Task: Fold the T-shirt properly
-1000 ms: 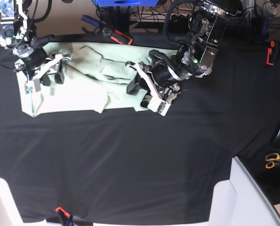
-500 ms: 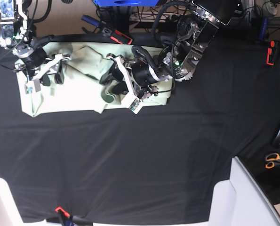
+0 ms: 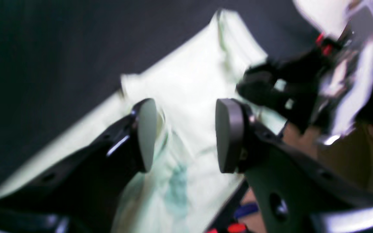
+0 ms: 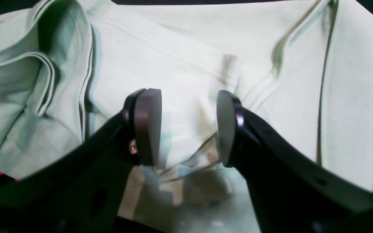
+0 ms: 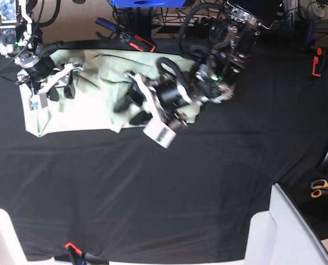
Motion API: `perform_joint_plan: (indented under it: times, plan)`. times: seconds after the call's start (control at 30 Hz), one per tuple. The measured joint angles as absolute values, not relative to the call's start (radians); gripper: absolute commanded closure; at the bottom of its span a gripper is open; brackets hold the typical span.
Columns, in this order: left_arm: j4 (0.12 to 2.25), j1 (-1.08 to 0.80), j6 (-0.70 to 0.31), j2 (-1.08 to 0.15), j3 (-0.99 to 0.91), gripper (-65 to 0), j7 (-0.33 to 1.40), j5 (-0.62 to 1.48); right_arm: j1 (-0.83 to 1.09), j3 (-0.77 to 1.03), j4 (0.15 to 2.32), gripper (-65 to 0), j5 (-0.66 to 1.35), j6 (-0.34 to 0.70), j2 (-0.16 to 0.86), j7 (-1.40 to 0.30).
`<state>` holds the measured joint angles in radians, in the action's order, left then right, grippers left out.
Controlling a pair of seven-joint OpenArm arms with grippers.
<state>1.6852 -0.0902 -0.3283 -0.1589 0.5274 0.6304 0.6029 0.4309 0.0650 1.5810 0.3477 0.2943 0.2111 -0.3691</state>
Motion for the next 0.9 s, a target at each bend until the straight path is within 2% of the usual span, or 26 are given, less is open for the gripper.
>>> perform_joint_plan:
  times: [0.1, 0.3, 0.37, 0.47, 0.5, 0.57, 0.7, 0.8, 0.9]
  plan:
    - [1.711, -0.116, -0.316, -0.201, 0.351, 0.0, 0.611, 0.600, 0.433, 0.051, 1.612, -26.6, 0.341, 0.287, 0.215, -0.378]
    - [1.655, -0.305, -0.318, -0.306, -0.113, 0.0, 0.634, 0.587, 0.416, -0.128, 1.705, -25.2, 0.350, 0.303, 0.229, -0.376]
    - [1.620, -0.345, -0.317, -0.327, -0.254, 0.0, 0.630, 0.539, 0.383, -0.189, 1.711, -18.7, 0.346, 0.298, 0.236, -0.417]
    - [1.554, -0.377, -0.314, -0.318, -0.478, 0.0, 0.620, 0.390, 0.296, -0.274, 1.711, -1.6, 0.340, 0.287, 0.228, -0.529]
    - [1.539, -0.384, -0.316, -0.307, -0.542, 0.0, 0.615, 0.316, 0.266, -0.305, 1.712, 0.0, 0.343, 0.292, 0.215, -0.545]
    - [1.529, -0.382, -0.314, -0.268, -0.643, 0.0, 0.620, 0.190, 0.217, -0.347, 1.713, -0.9, 0.345, 0.294, 0.182, -0.585]
    - [1.528, -0.380, -0.325, -0.231, -0.694, 0.0, 0.607, 0.073, 0.146, -0.389, 1.707, -0.3, 0.348, 0.296, 0.128, -0.641]
    - [1.523, -0.389, -0.326, -0.217, -0.693, 0.0, 0.498, 0.078, 0.086, -0.392, 1.639, -0.3, 0.351, 0.295, 0.074, -0.671]
    - [1.523, -0.405, -0.326, -0.183, -0.693, 0.0, 0.472, 0.068, 0.054, -0.395, 1.509, -0.3, 0.348, 0.292, 0.036, -0.685]
